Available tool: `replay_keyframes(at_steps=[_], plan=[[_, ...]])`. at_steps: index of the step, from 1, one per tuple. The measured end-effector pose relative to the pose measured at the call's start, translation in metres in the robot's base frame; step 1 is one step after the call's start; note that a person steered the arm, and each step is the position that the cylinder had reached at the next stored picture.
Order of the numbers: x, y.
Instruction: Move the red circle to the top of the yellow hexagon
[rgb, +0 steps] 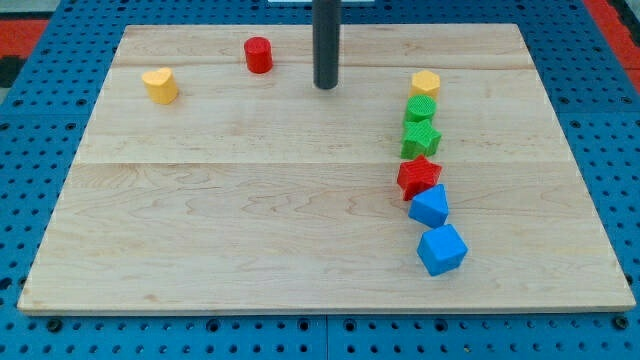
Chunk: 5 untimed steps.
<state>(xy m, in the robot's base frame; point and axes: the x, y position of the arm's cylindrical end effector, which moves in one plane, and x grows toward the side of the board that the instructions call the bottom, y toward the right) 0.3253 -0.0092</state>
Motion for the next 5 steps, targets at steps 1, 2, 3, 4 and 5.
replay_keyframes(at_steps=[1, 2, 3, 4, 5], plan=[[-0.018, -0.078], [-0.071, -0.124], [-0.086, -0.123], [-0.058, -0.055], [-0.050, 0.027]])
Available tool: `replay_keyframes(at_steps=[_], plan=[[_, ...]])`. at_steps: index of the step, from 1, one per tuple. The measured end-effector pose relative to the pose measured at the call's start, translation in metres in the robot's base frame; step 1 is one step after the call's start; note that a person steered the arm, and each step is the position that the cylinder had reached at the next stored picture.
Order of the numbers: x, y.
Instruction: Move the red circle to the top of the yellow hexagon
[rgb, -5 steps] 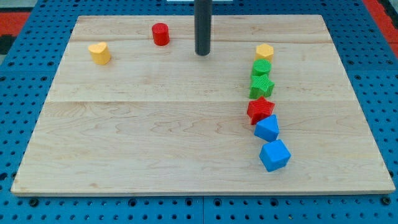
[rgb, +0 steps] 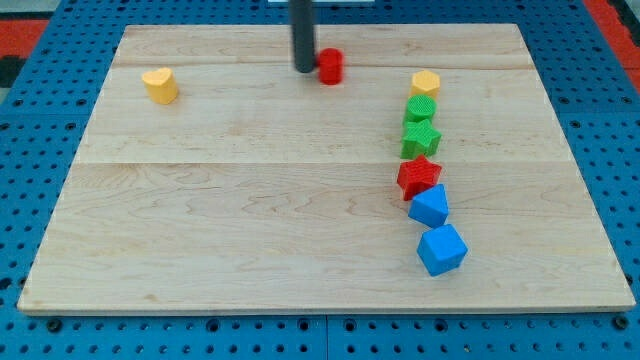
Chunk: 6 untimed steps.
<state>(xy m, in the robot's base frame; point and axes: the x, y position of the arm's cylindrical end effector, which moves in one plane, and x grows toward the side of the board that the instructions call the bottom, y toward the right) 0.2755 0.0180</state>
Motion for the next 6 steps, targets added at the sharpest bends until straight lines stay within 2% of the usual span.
replay_keyframes(at_steps=[1, 2, 3, 4, 5, 6], plan=[[0.002, 0.074], [-0.002, 0.094], [-0.032, 0.048], [-0.043, 0.124], [-0.027, 0.207], [-0.005, 0.203]])
